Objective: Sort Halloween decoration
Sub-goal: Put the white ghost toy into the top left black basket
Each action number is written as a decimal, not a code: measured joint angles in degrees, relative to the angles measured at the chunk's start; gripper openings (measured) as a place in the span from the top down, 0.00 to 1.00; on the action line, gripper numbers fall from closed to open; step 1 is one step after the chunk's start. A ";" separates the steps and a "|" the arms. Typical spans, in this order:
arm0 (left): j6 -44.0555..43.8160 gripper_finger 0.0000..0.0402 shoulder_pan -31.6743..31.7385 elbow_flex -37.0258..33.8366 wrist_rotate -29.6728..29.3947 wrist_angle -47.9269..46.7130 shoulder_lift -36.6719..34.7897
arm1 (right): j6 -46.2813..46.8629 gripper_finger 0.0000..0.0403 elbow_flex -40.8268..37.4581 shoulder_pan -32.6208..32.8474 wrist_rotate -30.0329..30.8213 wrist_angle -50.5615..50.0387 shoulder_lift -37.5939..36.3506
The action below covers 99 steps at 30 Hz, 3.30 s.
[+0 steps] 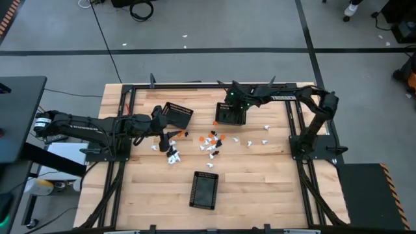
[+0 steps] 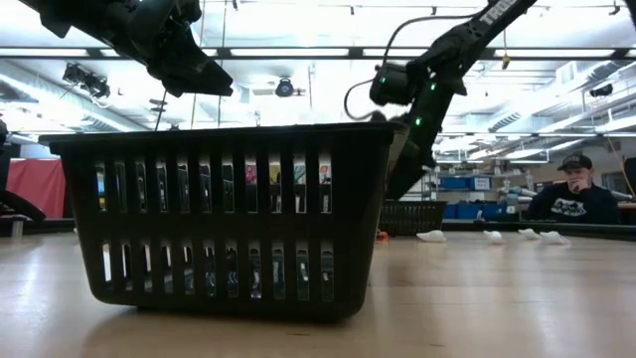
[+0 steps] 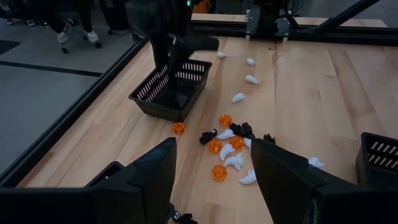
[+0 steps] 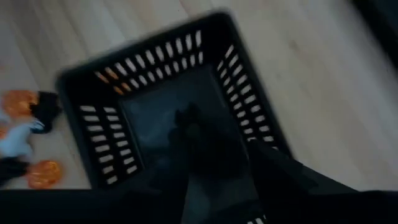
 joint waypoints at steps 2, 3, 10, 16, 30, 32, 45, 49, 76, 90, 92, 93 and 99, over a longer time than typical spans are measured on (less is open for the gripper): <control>-0.02 0.46 0.00 0.00 0.00 -0.02 0.00 | 0.25 0.58 0.00 0.73 0.23 -0.03 -2.29; -0.04 0.46 0.00 0.00 0.00 -0.02 0.00 | 0.25 0.58 0.00 1.25 0.68 0.08 -3.47; -0.11 0.46 0.00 0.00 0.00 -0.02 0.00 | 1.17 0.58 -6.40 5.81 6.87 4.20 -12.73; -1.37 0.46 -0.02 0.00 0.05 -1.27 0.00 | 5.26 0.58 -16.65 10.58 10.33 12.54 -22.33; -4.15 0.46 -0.09 3.68 10.72 -6.79 10.36 | 13.36 0.58 -30.64 26.17 30.02 23.04 -32.45; -3.90 0.47 -0.07 6.29 10.73 -9.69 13.30 | 14.24 0.58 -31.40 28.04 32.58 24.05 -32.45; 8.81 0.53 2.99 21.14 11.58 -15.60 35.52 | 18.24 0.58 -36.03 38.66 43.54 28.79 -32.47; 13.09 0.53 4.61 25.90 14.54 -18.14 42.42 | 18.30 0.58 -37.55 39.51 43.96 31.24 -32.47; 27.34 0.54 4.59 40.06 21.53 -26.33 61.57 | 18.24 0.58 -37.83 39.83 45.57 31.71 -32.47; 23.59 0.74 4.52 40.24 21.70 -25.31 63.70 | 18.85 0.58 -37.83 39.83 45.64 32.31 -32.47; 23.56 0.81 4.52 40.22 21.68 -25.10 63.76 | 18.85 0.58 -37.83 39.83 45.63 32.32 -32.47; 23.52 0.84 4.50 40.19 21.66 -25.01 63.79 | 18.85 0.58 -37.83 39.83 45.61 32.30 -32.47; 22.83 0.91 4.46 40.13 21.55 -25.04 63.85 | 19.09 0.58 -37.83 39.83 45.47 32.28 -32.47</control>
